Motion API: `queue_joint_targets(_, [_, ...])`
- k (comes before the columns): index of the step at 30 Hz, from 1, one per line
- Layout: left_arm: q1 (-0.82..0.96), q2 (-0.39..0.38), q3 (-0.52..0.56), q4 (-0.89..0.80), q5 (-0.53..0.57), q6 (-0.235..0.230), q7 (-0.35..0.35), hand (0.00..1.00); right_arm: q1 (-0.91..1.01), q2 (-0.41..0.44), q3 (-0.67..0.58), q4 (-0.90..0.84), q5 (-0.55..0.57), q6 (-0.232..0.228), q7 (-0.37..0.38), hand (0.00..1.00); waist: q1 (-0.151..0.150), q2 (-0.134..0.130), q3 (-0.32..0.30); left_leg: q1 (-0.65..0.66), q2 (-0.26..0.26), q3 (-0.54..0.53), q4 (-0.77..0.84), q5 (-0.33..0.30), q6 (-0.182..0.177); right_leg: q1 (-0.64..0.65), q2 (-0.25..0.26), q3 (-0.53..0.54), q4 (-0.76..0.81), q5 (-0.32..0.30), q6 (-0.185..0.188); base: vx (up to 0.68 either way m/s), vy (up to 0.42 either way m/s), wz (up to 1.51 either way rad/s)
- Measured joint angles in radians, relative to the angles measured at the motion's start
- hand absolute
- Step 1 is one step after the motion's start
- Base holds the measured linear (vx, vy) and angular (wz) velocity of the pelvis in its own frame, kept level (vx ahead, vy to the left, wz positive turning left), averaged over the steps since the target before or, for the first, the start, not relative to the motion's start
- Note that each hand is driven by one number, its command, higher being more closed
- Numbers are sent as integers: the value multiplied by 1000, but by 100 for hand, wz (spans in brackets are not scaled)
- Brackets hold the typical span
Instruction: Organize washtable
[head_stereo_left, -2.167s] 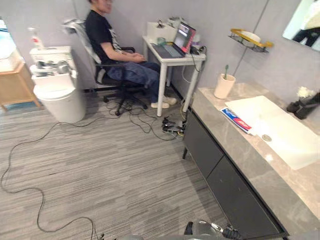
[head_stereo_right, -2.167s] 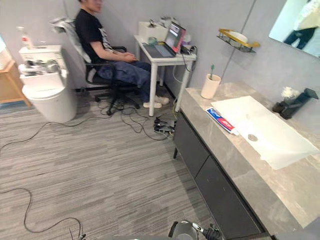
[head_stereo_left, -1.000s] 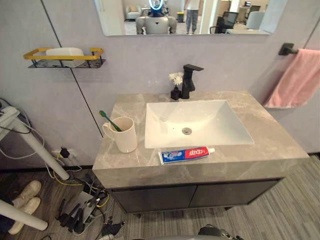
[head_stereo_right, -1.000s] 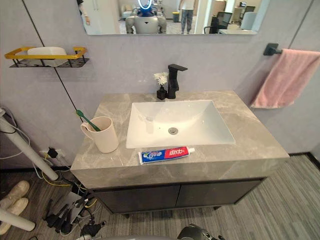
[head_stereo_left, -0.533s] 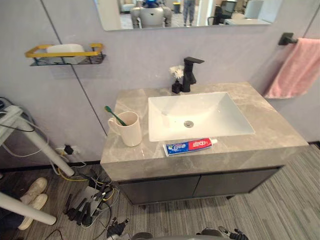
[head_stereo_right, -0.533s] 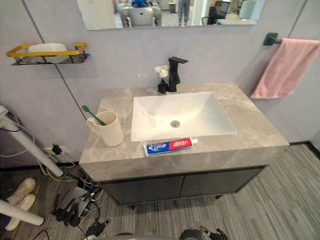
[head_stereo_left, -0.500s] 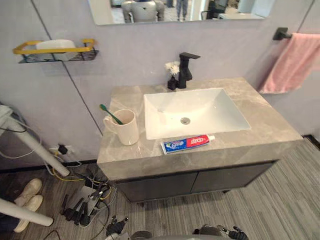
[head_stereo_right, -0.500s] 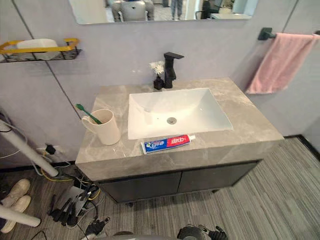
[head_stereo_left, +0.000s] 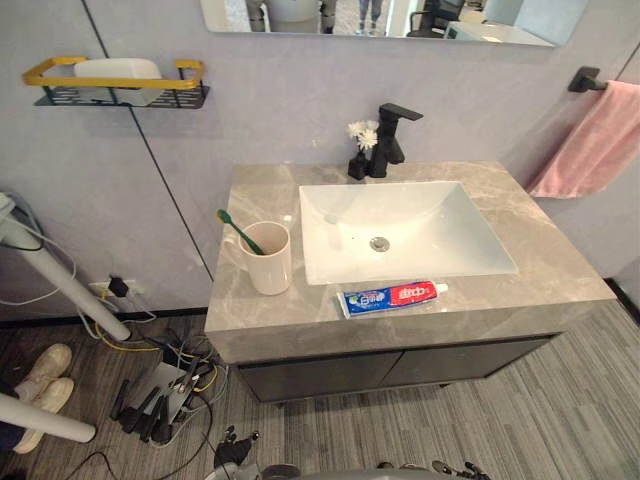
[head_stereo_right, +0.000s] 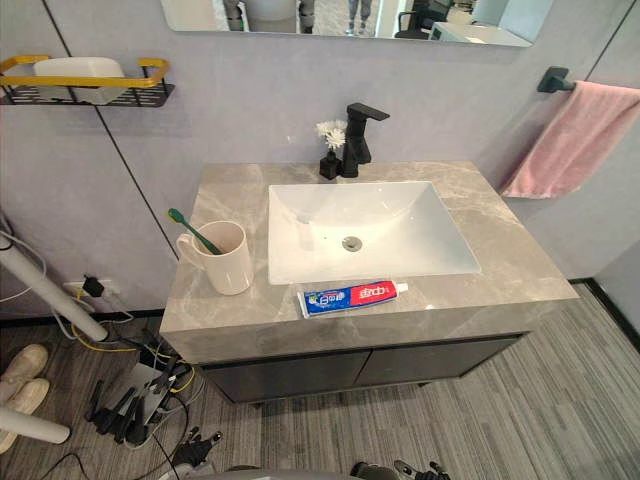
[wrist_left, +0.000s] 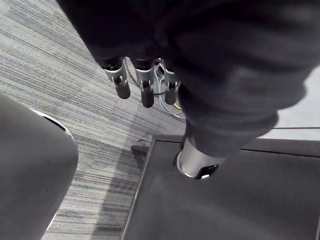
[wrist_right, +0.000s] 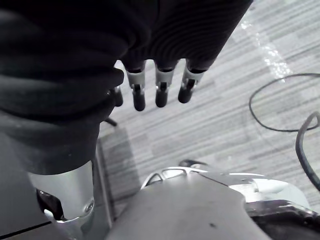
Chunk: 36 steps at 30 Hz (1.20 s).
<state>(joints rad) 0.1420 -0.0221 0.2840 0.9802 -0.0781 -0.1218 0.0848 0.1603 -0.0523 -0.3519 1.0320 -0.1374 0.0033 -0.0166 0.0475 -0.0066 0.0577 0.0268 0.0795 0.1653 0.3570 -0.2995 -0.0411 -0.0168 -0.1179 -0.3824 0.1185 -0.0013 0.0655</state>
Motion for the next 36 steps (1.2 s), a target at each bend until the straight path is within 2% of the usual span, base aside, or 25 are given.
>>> queue_joint_targets(6, [-2,20,-36,0,0,-7,-17,0,-26,-17,8,56,0,-3,0,0,22,1,2,29,-17,-35,-57,30,19,56,16,-2,-96,51,-7,-44,-21,4])
queue_joint_targets(9, [-1,30,-49,0,1,-12,-17,0,-39,-24,8,80,0,-4,0,0,22,-4,5,48,-32,-56,-108,44,32,74,18,-3,-142,78,-8,-70,-16,4])
queue_joint_targets(10, [38,83,-47,34,3,-14,-17,0,-64,-20,8,93,0,-3,1,0,21,-12,30,141,-96,-136,-219,66,32,133,10,25,-218,115,7,-40,-3,-2])
queue_joint_targets(16, [37,83,-46,33,0,-16,-16,0,-65,-18,14,92,17,-6,0,0,23,-12,32,108,-98,-153,-218,66,32,113,6,-1,-218,114,9,0,-2,8])
queue_joint_targets(20, [46,82,-26,33,-41,-20,-11,0,-68,-16,17,90,116,-30,-2,0,27,-22,31,50,-97,-175,-217,72,39,66,0,-22,-218,114,9,31,-3,15])
queue_joint_targets(26, [51,67,13,34,-112,-33,8,0,-114,-3,53,88,267,-66,-8,0,32,-17,51,14,-97,-180,-210,75,43,24,0,-28,-218,113,10,78,10,2])
queue_joint_targets(29, [49,65,42,55,-129,-40,9,0,-136,6,56,88,307,-77,-11,0,49,-25,62,18,-96,-173,-209,72,39,25,0,-20,-218,114,11,64,16,-8])
queue_joint_targets(32, [50,67,74,67,-139,-41,10,0,-160,6,60,87,320,-85,-23,0,51,-35,71,16,-98,-154,-169,55,30,30,-4,3,-218,122,21,34,34,-21])
queue_joint_targets(34, [51,63,79,74,-146,-40,10,0,-173,-3,81,82,323,-90,-27,0,51,-27,78,6,-96,-128,-118,19,53,28,0,32,-217,125,25,-7,63,-48])
queue_joint_targets(36, [45,61,79,74,-146,-41,10,0,-180,-8,96,80,323,-93,-27,0,52,-20,82,-17,-97,-93,-76,-4,61,7,-1,64,-217,144,29,-50,110,-67])
